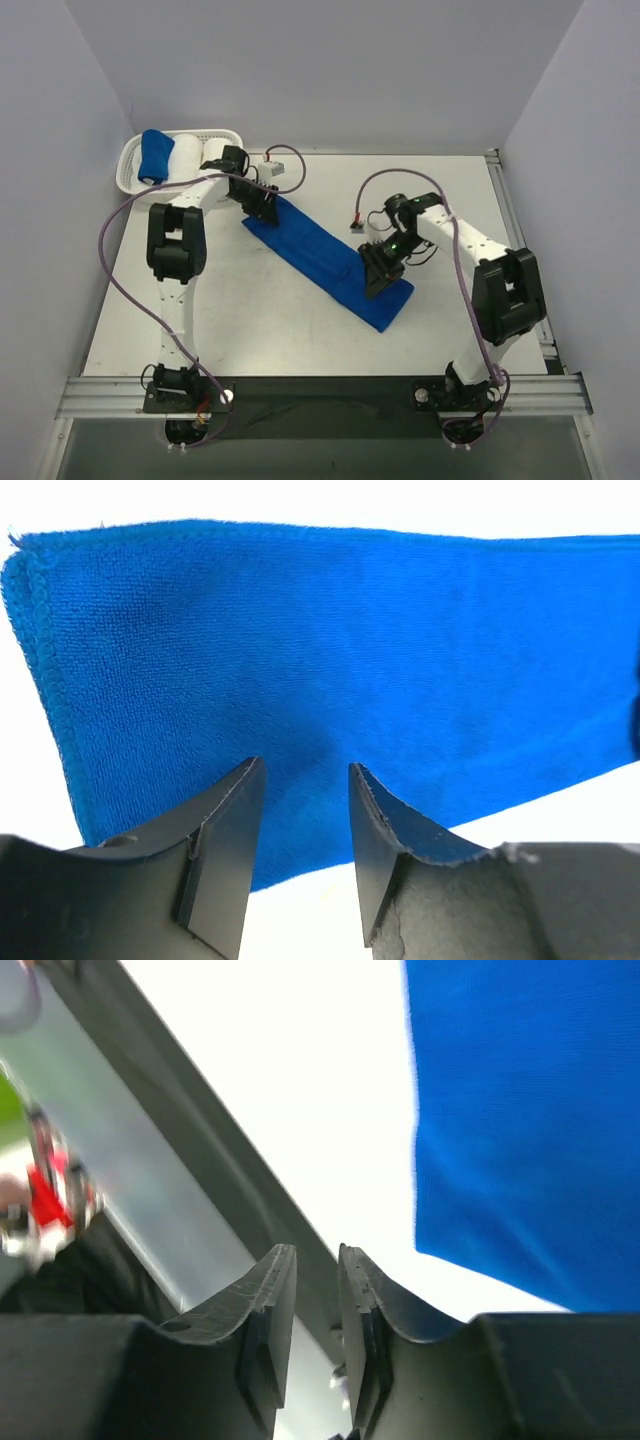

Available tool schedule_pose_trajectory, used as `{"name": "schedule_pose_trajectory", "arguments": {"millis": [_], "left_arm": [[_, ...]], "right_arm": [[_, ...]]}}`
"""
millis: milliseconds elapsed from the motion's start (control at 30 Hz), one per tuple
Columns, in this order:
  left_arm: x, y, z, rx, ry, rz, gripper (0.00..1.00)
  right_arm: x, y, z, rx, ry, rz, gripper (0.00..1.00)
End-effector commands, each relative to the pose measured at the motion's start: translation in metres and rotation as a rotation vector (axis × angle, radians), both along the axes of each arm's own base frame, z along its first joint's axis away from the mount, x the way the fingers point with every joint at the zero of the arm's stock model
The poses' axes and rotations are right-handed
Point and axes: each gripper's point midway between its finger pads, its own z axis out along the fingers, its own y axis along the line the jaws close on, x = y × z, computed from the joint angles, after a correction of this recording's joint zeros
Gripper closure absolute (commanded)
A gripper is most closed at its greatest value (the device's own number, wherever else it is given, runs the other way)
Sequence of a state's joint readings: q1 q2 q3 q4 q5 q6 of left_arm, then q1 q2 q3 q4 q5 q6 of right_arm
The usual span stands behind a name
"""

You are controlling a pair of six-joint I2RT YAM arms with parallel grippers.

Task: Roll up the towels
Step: Fold the towel

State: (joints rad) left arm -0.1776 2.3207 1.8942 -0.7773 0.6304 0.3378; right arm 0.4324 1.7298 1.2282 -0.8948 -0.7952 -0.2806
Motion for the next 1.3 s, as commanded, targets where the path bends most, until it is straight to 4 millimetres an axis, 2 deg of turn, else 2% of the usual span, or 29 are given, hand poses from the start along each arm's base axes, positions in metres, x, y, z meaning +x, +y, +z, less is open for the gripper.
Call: {"name": "schedule_pose_trajectory", "arguments": {"millis": [0,33,67,100,133,167,200,300,333,400,433,567,600,633,667,700,767,800,867,900,933,967,1000,1033,1067,1100,1167,1200,1267], "left_arm": [[0.002,-0.01,0.061,-0.08,-0.101,-0.016,0.5],[-0.002,-0.006,0.078,-0.068,-0.142,-0.005,0.5],[-0.005,-0.003,0.081,-0.056,-0.154,0.007,0.5],[-0.015,0.0,0.07,-0.038,-0.142,0.02,0.5],[-0.018,0.005,0.079,-0.009,-0.166,0.056,0.5],[-0.021,0.007,0.077,0.005,-0.163,0.07,0.5],[-0.034,0.007,0.066,0.021,-0.126,0.074,0.5],[-0.058,-0.003,0.061,0.01,-0.083,0.07,0.5],[-0.072,-0.005,0.047,0.011,-0.034,0.076,0.5],[-0.073,-0.01,0.041,0.018,-0.057,0.099,0.51],[-0.08,-0.018,0.033,0.029,-0.035,0.106,0.51],[-0.076,-0.03,0.018,0.076,-0.013,0.14,0.58],[-0.074,-0.032,0.015,0.081,-0.008,0.144,0.58],[-0.072,-0.033,0.005,0.09,0.006,0.142,0.6],[-0.064,-0.036,0.008,0.087,-0.01,0.142,0.6],[-0.062,-0.037,-0.003,0.092,0.013,0.14,0.6],[-0.047,-0.042,-0.003,0.086,-0.004,0.141,0.61],[-0.043,-0.042,-0.017,0.104,0.015,0.145,0.61],[-0.032,-0.044,-0.024,0.111,0.021,0.14,0.62],[-0.01,-0.05,-0.011,0.095,-0.033,0.142,0.62],[-0.005,-0.052,-0.026,0.102,-0.019,0.124,0.62],[0.003,-0.056,-0.024,0.088,-0.028,0.105,0.6],[0.02,-0.067,-0.021,0.053,-0.04,0.086,0.58],[0.025,-0.076,-0.013,0.004,-0.027,0.052,0.55],[0.015,-0.081,-0.011,-0.035,0.032,0.003,0.52],[0.016,-0.089,-0.008,-0.094,0.043,-0.033,0.5],[0.024,-0.09,0.016,-0.146,0.01,-0.036,0.48],[0.024,-0.09,0.036,-0.161,-0.024,-0.043,0.47],[0.017,-0.081,0.05,-0.166,-0.046,-0.052,0.47]], "right_arm": [[0.029,-0.029,0.015,0.004,-0.057,-0.097,0.74],[0.038,-0.034,0.01,-0.026,-0.071,-0.097,0.74],[0.048,-0.042,0.004,-0.051,-0.092,-0.114,0.75],[0.056,-0.052,-0.006,-0.114,-0.116,-0.119,0.75],[0.061,-0.058,-0.016,-0.147,-0.111,-0.121,0.76],[0.068,-0.064,-0.024,-0.173,-0.127,-0.13,0.77],[0.071,-0.071,-0.036,-0.215,-0.117,-0.128,0.77],[0.073,-0.078,-0.055,-0.259,-0.093,-0.134,0.79],[0.071,-0.079,-0.06,-0.271,-0.076,-0.138,0.81],[0.065,-0.079,-0.071,-0.283,-0.036,-0.144,0.83],[0.062,-0.077,-0.073,-0.283,-0.018,-0.15,0.84],[0.033,-0.068,-0.079,-0.251,0.085,-0.156,0.85],[0.019,-0.064,-0.079,-0.242,0.121,-0.146,0.85],[0.008,-0.055,-0.077,-0.224,0.14,-0.121,0.83],[-0.001,-0.046,-0.073,-0.196,0.16,-0.103,0.82],[-0.004,-0.036,-0.066,-0.167,0.164,-0.094,0.81],[-0.018,-0.013,-0.053,-0.101,0.189,-0.041,0.77],[-0.022,-0.002,-0.045,-0.056,0.208,-0.041,0.75],[-0.026,0.011,-0.037,-0.024,0.22,-0.021,0.73],[-0.027,0.017,-0.035,-0.004,0.237,-0.026,0.73],[-0.023,0.022,-0.031,0.022,0.237,-0.028,0.71],[-0.02,0.026,-0.028,0.038,0.245,-0.037,0.69],[-0.018,0.028,-0.028,0.047,0.254,-0.043,0.67],[-0.014,0.033,-0.023,0.069,0.253,-0.051,0.63],[-0.006,0.037,-0.018,0.09,0.232,-0.055,0.6],[0.0,0.037,-0.013,0.108,0.216,-0.067,0.58],[0.014,0.038,0.0,0.147,0.183,-0.1,0.58],[0.024,0.032,0.01,0.17,0.147,-0.134,0.58],[0.039,0.028,0.018,0.193,0.094,-0.18,0.58]]}}
